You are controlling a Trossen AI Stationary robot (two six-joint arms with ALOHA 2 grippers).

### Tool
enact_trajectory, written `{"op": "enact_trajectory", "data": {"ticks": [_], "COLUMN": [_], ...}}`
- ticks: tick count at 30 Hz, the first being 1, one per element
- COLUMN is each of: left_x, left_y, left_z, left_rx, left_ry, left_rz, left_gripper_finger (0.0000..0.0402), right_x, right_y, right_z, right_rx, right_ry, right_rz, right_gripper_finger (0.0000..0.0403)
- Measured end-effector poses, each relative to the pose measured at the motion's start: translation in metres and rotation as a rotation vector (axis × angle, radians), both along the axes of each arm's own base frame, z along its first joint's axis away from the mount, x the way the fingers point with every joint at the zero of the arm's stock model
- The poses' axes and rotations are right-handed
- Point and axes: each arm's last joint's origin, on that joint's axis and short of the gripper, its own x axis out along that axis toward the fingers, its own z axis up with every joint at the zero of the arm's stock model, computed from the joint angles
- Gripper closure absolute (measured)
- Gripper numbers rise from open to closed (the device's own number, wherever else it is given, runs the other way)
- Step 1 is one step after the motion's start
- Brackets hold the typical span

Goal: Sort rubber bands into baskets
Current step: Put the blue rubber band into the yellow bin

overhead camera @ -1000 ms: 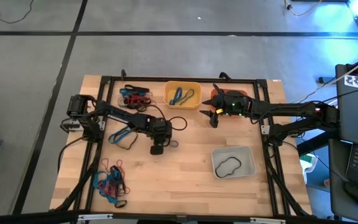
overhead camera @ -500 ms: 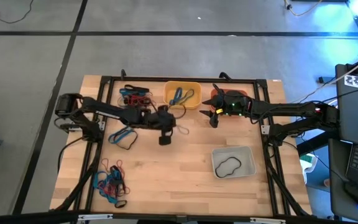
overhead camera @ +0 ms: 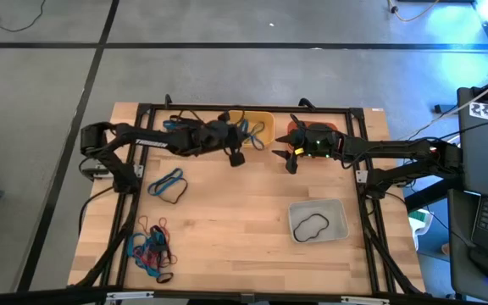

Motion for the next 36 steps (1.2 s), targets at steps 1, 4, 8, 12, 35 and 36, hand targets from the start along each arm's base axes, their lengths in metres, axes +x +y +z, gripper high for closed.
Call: {"op": "enact_trajectory", "data": {"ticks": [1, 4, 8, 12, 35, 36], "left_x": [0.000, 0.000, -0.003, -0.007, -0.051, -0.055], "left_y": [0.005, 0.016, 0.029, 0.037, -0.038, -0.045], "left_z": [-0.002, -0.005, -0.004, -0.005, 0.025, 0.026], "left_rx": [0.011, 0.041, 0.058, 0.042, -0.182, -0.204], "left_ry": [-0.001, -0.004, -0.012, -0.007, 0.271, 0.285], "left_rz": [0.006, 0.023, 0.052, 0.082, -0.007, -0.009], "left_gripper_finger": [0.0372, 0.0372, 0.0363, 0.0327, 0.0256, 0.0256], "right_x": [0.000, 0.000, 0.000, 0.000, 0.000, 0.000], "right_y": [0.000, 0.000, 0.000, 0.000, 0.000, 0.000], "right_z": [0.000, 0.000, 0.000, 0.000, -0.001, -0.001], "right_rx": [0.000, -0.002, -0.002, -0.002, 0.004, 0.005], "right_ry": [-0.001, 0.001, 0.002, 0.002, 0.012, 0.012], "right_rz": [0.000, 0.001, 0.001, 0.002, 0.005, 0.006], "right_gripper_finger": [0.0189, 0.0189, 0.0189, 0.0189, 0.0189, 0.0189]}}
